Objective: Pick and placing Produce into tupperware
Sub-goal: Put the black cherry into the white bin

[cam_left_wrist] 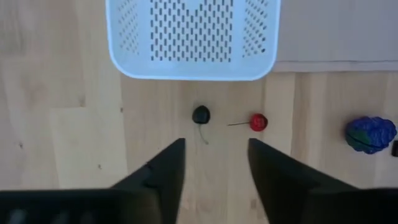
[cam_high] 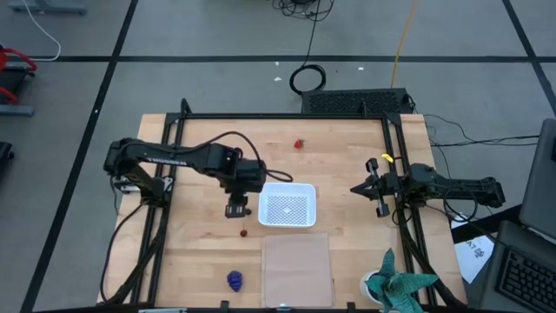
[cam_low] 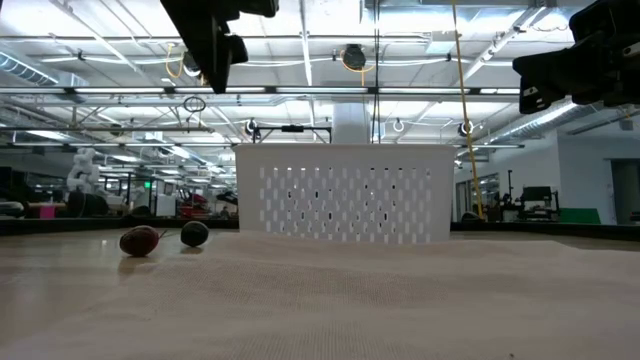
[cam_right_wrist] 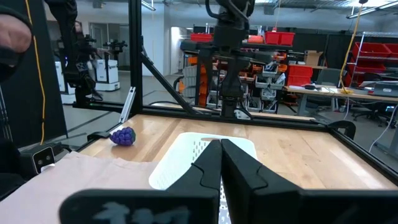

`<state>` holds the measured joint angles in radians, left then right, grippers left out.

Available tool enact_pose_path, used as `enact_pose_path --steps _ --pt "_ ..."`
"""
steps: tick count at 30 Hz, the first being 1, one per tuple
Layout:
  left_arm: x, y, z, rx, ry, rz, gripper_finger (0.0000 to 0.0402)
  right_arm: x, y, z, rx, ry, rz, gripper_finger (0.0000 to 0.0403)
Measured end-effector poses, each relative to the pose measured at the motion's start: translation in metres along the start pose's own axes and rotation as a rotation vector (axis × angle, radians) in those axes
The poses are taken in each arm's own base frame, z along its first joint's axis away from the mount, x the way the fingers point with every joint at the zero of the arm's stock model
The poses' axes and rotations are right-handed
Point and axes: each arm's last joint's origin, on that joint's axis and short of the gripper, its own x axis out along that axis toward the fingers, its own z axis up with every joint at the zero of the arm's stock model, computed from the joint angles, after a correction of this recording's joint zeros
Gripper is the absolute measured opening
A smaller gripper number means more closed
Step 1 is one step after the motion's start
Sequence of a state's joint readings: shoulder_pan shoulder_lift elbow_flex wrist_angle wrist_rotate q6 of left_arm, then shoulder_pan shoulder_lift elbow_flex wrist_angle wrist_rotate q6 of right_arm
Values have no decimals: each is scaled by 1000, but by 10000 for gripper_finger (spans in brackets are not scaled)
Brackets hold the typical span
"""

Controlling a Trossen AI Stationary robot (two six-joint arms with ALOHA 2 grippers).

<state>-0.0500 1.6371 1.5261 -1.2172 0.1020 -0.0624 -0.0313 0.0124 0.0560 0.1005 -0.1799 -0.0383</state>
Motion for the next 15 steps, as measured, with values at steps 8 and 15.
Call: enact_pose_path --steps 8,15 --pt "2 -2 0 -5 -13 43 303 0 0 0 0 0 0 0" --pt "32 -2 -7 21 9 27 342 0 0 0 1 1 0 0"
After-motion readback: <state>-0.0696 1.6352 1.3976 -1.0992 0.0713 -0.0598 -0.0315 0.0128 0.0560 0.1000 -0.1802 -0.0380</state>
